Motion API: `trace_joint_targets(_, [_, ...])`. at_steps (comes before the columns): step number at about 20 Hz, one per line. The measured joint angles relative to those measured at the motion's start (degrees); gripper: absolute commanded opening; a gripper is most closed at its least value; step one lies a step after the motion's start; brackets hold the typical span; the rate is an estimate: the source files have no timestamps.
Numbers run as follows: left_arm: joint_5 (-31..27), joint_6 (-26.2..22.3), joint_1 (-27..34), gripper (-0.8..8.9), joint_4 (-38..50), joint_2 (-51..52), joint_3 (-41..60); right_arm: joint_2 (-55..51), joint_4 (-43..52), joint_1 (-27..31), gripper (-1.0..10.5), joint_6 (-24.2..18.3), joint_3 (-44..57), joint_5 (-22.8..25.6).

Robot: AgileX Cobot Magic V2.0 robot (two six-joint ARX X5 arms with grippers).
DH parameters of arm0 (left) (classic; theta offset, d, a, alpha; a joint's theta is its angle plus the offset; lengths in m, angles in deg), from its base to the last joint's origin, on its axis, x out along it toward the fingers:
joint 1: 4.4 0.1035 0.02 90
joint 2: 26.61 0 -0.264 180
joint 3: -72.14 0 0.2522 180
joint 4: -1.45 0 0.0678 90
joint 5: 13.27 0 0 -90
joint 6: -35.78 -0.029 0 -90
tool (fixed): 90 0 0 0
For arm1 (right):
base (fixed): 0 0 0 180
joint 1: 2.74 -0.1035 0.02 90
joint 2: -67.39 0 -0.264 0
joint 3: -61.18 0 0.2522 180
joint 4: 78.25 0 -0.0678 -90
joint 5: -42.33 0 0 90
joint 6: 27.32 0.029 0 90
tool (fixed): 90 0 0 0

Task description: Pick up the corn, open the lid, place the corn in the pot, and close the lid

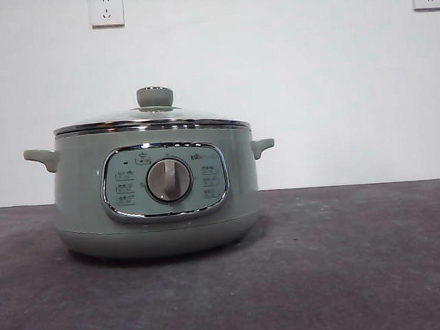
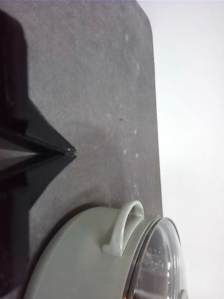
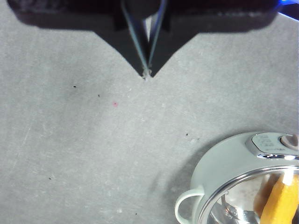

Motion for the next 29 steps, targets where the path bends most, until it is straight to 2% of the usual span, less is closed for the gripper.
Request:
trace_joint_targets(6, [-1.3, 0.0, 0.0, -0.01, -5.9, 3.7, 0.9, 0.0, 0.0, 0.0, -0.2, 0.0, 0.0, 0.0])
trace_joint_targets(19, [-1.3, 0.0, 0.0, -0.01, -5.7, 1.0, 0.9, 0.0, 0.0, 0.0, -0.2, 0.0, 0.0, 0.0])
trace_joint_targets(21, [-1.3, 0.0, 0.0, -0.01, -5.7, 0.3, 0.9, 0.0, 0.2, 0.0, -0.1, -0.7, 0.0, 1.3])
trace_joint_targets(22, [-1.3, 0.0, 0.0, -0.01, -5.7, 0.0, 0.9, -0.7, 2.0, 0.9, -0.1, -3.4, 0.7, 3.9])
trace_joint_targets(24, [-1.3, 0.0, 0.0, -0.01, -5.7, -0.5, 0.9, -5.3, 9.9, 5.1, -0.1, -8.9, 4.7, 4.7])
trace_joint_targets(26, [-1.3, 0.0, 0.0, -0.01, -5.7, -0.8, 0.9, -14.4, 22.7, 11.5, -0.1, -13.0, 14.1, 0.2])
trace_joint_targets(28, [-1.3, 0.0, 0.0, -0.01, -5.7, -0.9, 0.9, -25.0, 37.8, 19.2, -0.1, -14.5, 27.3, -4.8])
trace_joint_targets(29, [-1.3, 0.0, 0.0, -0.01, -5.7, -1.0, 0.9, -30.5, 45.2, 23.2, -0.1, -14.7, 34.5, -5.3])
